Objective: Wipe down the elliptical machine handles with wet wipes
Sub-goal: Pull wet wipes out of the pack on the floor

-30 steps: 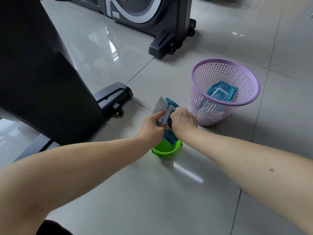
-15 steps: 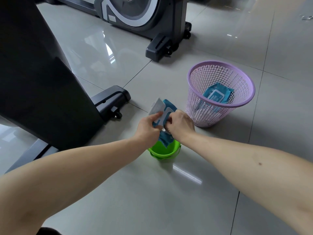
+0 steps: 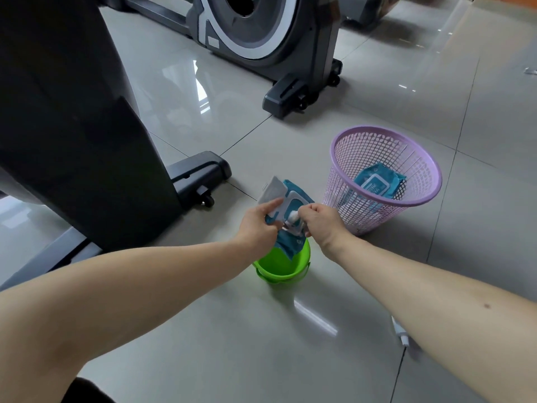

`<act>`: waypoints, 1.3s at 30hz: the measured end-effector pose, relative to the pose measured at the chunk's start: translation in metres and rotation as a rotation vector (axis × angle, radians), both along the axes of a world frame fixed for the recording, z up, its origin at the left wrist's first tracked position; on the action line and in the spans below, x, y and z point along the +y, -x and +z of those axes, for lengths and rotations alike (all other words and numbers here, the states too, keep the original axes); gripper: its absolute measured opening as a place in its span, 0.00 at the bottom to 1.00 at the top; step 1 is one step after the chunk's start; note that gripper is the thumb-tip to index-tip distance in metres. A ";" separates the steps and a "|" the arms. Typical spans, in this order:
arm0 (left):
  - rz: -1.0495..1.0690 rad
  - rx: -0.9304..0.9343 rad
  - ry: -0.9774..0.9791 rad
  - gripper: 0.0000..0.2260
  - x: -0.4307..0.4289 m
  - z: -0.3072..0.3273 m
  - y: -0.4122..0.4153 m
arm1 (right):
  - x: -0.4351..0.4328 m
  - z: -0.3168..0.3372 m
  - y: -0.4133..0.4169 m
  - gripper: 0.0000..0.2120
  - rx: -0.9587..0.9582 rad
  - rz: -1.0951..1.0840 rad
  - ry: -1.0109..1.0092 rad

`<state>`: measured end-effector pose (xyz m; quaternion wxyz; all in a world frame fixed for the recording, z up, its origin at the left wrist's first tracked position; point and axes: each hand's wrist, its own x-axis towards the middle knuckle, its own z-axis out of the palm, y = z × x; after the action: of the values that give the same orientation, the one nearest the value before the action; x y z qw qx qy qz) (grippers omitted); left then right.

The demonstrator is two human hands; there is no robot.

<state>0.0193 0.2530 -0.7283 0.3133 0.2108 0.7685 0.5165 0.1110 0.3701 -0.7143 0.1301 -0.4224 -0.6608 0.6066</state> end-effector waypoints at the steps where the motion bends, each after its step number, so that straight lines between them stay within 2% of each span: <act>1: 0.002 -0.006 -0.011 0.25 0.000 0.001 0.000 | 0.000 0.001 0.000 0.16 0.024 -0.018 0.030; 4: -0.006 -0.006 -0.032 0.25 0.000 0.002 0.000 | 0.000 0.003 0.001 0.08 0.081 -0.088 0.115; 8: -0.029 0.016 -0.051 0.24 -0.001 0.003 -0.001 | 0.001 0.004 -0.001 0.02 0.112 -0.158 0.167; 11: -0.021 0.035 -0.018 0.24 -0.003 0.001 -0.002 | 0.003 0.000 -0.002 0.07 0.017 -0.093 0.016; 14: 0.005 0.033 0.023 0.24 -0.005 -0.002 -0.002 | 0.005 -0.006 -0.003 0.23 -0.105 0.033 -0.105; 15: 0.013 0.025 0.027 0.24 -0.006 -0.003 -0.001 | 0.005 -0.010 -0.004 0.24 -0.150 0.081 -0.145; 18: 0.011 0.030 0.045 0.25 -0.007 -0.003 0.000 | 0.005 -0.017 -0.003 0.12 -0.189 0.133 -0.241; 21: -0.007 0.033 0.048 0.25 -0.006 -0.002 -0.001 | 0.003 -0.010 0.000 0.04 -0.141 0.089 -0.215; 26: -0.038 0.061 0.041 0.24 -0.004 0.002 -0.001 | 0.002 -0.004 0.001 0.09 -0.078 -0.033 -0.113; 31: -0.036 0.051 0.054 0.24 -0.002 0.001 -0.001 | 0.007 -0.009 -0.003 0.16 -0.137 -0.010 -0.322; 39: -0.012 0.042 0.076 0.24 -0.006 -0.001 0.003 | 0.003 -0.003 -0.001 0.16 -0.106 0.045 -0.267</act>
<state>0.0166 0.2470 -0.7294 0.3080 0.2140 0.7926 0.4807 0.1117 0.3734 -0.7175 0.1363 -0.4179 -0.7509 0.4928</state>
